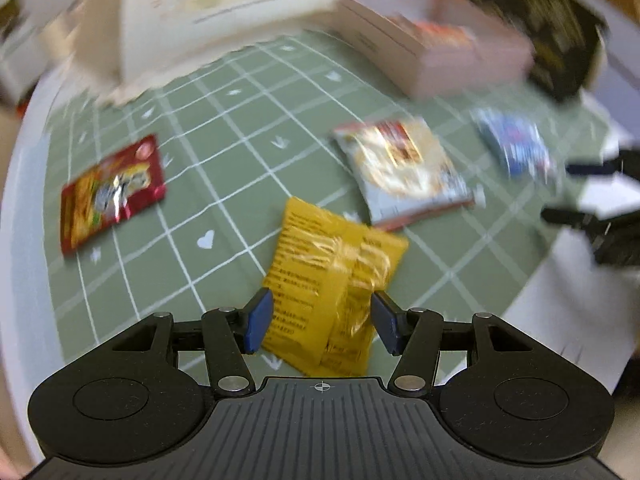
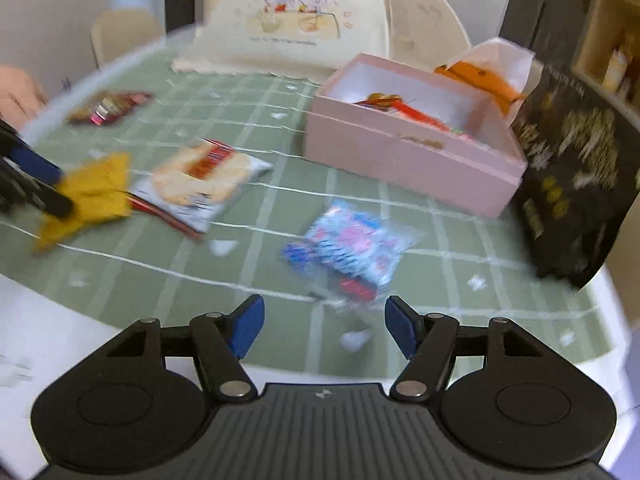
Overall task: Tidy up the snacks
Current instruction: 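Grasp the yellow bag with the left tool, then grasp the red spicy-strip packet with the right tool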
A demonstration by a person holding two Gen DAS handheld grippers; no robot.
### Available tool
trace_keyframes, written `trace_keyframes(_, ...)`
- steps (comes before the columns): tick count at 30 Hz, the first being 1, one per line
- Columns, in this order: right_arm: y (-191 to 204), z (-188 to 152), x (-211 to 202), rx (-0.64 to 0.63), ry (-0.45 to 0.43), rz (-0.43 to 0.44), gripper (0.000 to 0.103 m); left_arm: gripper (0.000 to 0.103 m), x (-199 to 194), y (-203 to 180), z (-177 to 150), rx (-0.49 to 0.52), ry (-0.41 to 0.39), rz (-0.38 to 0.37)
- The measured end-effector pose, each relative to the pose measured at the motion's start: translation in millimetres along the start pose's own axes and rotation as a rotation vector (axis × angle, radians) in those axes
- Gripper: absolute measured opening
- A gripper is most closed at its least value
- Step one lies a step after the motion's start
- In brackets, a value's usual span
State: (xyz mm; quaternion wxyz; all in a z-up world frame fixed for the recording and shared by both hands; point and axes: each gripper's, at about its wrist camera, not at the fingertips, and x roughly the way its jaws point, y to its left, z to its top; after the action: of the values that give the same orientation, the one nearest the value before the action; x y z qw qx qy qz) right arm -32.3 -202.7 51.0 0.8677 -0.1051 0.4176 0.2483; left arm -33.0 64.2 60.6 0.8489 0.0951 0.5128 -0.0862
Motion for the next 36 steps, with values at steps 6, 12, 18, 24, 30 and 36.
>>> trace_keyframes(6,22,-10,10,0.006,0.006,0.033,0.069,0.072,11,-27,-3,0.211,0.047,0.034)
trace_keyframes(12,22,-15,11,0.028,-0.022,0.027,0.077,0.068,13,-1,10,0.106,0.023,0.036)
trace_keyframes(18,20,-19,11,0.049,-0.043,0.008,0.084,0.074,29,19,26,0.037,0.032,-0.008)
trace_keyframes(24,18,-21,11,0.055,-0.051,0.005,0.088,0.081,40,53,37,-0.165,0.044,-0.113)
trace_keyframes(30,20,-16,15,0.056,0.02,0.012,0.1,0.08,40,74,39,-0.285,0.033,-0.163)
trace_keyframes(36,30,36,22,-0.053,0.069,0.107,0.085,0.069,17,83,9,-0.415,-0.031,-0.209)
